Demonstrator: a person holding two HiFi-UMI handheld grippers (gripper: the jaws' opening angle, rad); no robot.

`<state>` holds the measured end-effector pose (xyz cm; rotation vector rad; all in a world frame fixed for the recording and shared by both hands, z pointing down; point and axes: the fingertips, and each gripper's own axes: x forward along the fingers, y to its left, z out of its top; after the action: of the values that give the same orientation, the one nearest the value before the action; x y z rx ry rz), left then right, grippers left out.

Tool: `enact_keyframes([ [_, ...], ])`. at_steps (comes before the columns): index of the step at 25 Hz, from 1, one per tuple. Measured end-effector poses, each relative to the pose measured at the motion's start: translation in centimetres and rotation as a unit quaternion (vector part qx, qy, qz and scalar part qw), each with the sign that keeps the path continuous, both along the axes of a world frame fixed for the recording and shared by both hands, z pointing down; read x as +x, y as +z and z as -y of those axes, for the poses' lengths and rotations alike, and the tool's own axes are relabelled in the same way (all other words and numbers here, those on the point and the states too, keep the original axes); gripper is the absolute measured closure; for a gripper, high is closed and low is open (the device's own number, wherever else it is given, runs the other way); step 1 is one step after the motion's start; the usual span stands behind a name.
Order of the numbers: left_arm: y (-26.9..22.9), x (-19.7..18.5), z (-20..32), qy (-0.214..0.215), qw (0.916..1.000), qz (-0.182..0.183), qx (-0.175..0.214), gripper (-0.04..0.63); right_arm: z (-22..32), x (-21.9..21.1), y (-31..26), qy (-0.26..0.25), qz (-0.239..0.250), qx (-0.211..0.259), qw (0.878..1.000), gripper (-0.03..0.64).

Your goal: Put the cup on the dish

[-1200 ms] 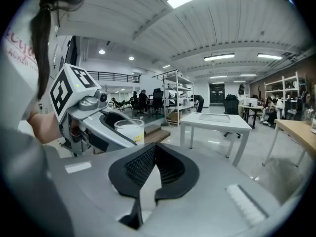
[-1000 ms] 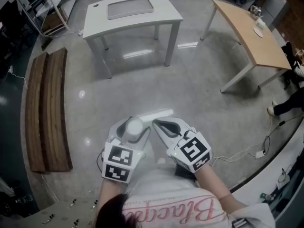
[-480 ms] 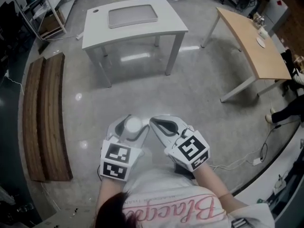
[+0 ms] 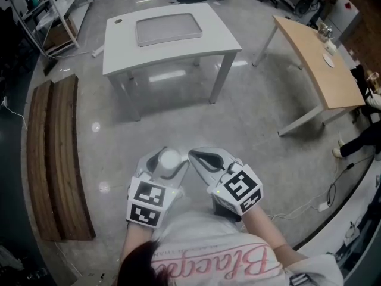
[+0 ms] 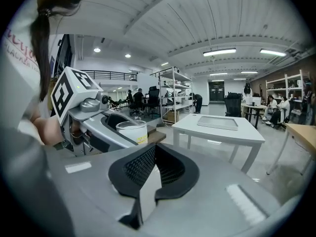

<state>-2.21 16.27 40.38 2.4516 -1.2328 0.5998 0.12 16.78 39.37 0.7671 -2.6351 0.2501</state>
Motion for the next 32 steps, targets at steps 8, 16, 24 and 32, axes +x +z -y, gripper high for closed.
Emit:
enact_keyframes([
  [8, -0.6, -2.4, 3.3, 0.011, 0.9998, -0.002, 0.014, 0.336, 3.8, -2.6, -0.5, 0.011, 0.010, 0.006, 1.000, 0.615],
  [16, -0.2, -3.3, 5.9, 0.003, 0.9999, -0.003, 0.013, 0.336, 5.7, -3.0, 0.5, 0.012, 0.002, -0.009, 1.000, 0.615],
  [24, 0.2, -3.8, 9.1, -0.004, 1.0000, -0.005, 0.002, 0.336, 8.8, -3.4, 0.6, 0.011, 0.006, -0.020, 1.000, 0.615],
  [32, -0.1, -3.3, 14.7, 0.000, 0.9999, 0.011, 0.005, 0.336, 14.0, -3.1, 0.2, -0.004, 0.000, -0.024, 1.000, 0.615],
])
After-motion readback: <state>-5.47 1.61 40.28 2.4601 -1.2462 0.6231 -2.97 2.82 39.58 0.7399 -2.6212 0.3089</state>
